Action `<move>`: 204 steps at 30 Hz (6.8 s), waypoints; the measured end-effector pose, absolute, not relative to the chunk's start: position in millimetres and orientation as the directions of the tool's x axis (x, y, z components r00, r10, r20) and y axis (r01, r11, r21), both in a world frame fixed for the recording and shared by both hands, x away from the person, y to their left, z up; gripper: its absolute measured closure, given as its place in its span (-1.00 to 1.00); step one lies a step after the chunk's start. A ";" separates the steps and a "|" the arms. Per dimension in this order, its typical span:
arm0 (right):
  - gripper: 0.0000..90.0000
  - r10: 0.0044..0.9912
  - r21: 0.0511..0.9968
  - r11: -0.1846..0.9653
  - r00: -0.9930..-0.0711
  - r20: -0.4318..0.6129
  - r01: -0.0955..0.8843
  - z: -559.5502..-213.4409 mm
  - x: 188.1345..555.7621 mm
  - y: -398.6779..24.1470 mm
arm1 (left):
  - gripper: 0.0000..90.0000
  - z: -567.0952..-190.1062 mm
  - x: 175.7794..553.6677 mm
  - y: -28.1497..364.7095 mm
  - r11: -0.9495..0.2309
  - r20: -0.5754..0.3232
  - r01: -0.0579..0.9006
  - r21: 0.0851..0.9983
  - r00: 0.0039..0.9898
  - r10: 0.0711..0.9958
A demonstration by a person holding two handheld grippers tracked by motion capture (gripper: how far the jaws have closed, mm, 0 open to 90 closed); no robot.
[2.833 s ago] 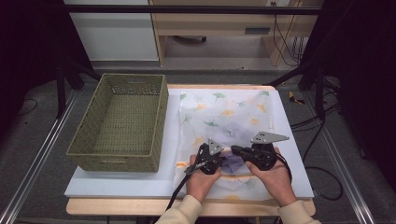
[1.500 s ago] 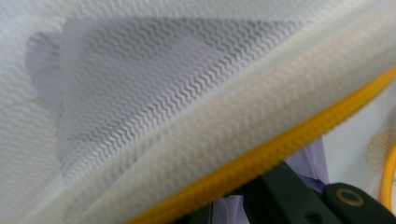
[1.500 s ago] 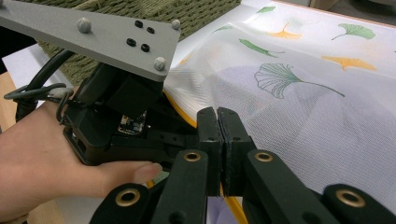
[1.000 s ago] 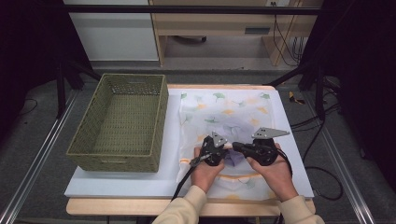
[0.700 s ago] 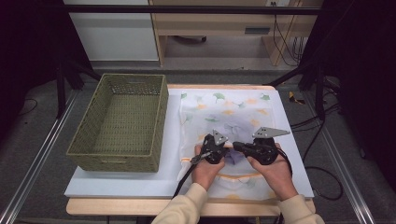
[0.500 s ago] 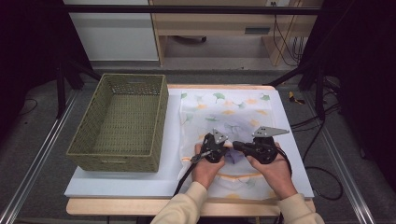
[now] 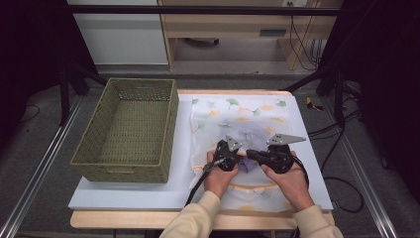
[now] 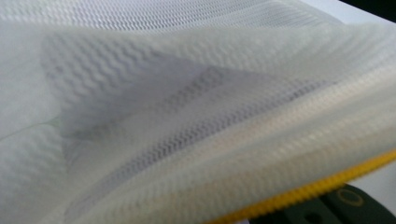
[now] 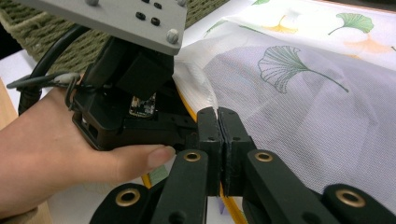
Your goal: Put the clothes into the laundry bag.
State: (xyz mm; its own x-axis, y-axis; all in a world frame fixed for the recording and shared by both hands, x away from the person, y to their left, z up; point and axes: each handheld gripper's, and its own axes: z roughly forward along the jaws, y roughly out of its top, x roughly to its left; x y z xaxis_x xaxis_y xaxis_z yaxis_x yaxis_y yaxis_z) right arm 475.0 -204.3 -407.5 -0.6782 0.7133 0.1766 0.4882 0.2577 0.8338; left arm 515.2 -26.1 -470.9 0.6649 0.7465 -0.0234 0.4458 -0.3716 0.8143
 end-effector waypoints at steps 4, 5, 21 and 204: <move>0.98 0.714 0.834 0.255 -0.677 0.179 0.490 -409.0 476.4 -203.0 | 1.00 -471.1 517.7 -25.6 -0.374 -0.017 0.446 0.813 0.660 0.751; 0.98 0.715 0.833 0.256 -0.676 0.179 0.491 -408.9 476.5 -202.5 | 1.00 -471.4 518.3 -25.7 -0.374 -0.016 0.446 0.813 0.660 0.751; 0.98 0.720 0.833 0.248 -0.670 0.183 0.494 -409.1 477.6 -204.3 | 1.00 -475.2 524.1 -31.2 -0.370 0.013 0.419 0.829 0.647 0.762; 0.97 0.701 0.722 0.377 -0.688 0.186 0.580 -460.5 425.1 -219.0 | 0.93 -486.2 412.9 15.1 -0.446 -0.024 0.364 0.818 0.796 0.605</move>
